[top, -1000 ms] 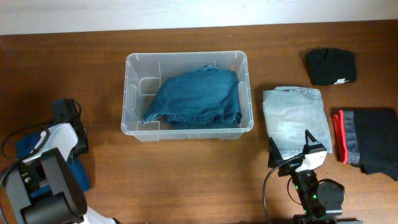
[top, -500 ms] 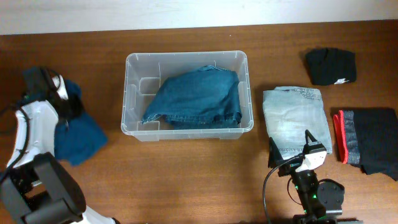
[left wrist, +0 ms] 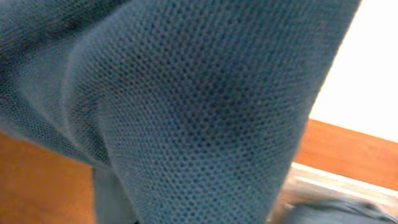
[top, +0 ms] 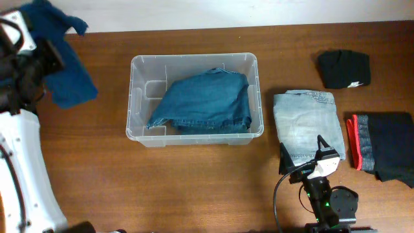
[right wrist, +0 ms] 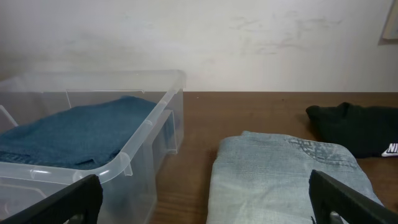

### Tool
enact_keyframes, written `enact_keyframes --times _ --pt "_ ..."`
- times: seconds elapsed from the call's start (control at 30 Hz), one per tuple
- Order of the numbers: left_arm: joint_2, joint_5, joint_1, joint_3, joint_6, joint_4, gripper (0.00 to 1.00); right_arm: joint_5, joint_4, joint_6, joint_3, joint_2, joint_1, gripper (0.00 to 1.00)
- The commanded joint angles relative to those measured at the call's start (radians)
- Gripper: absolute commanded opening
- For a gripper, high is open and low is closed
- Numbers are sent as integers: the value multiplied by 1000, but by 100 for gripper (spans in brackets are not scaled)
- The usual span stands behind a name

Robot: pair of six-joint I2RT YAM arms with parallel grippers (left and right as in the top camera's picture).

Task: Pack container
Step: 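Lift the teal cloth and carry it over the container's left half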

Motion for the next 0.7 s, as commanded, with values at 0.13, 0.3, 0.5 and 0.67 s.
enact_keyframes --times 0.13,0.3,0.5,0.67 --pt "-25 -117 -201 34 -8 -99 1 9 -7 1 -5 -8 -8 98" --pt "-19 -285 -320 34 -7 -198 1 9 -7 1 -5 -8 -8 99" --pt "0 -301 -407 34 -7 -250 1 9 -7 1 -5 -8 -8 99" --pt "45 -330 -457 34 -7 -280 1 9 -7 1 -5 -8 -8 99"
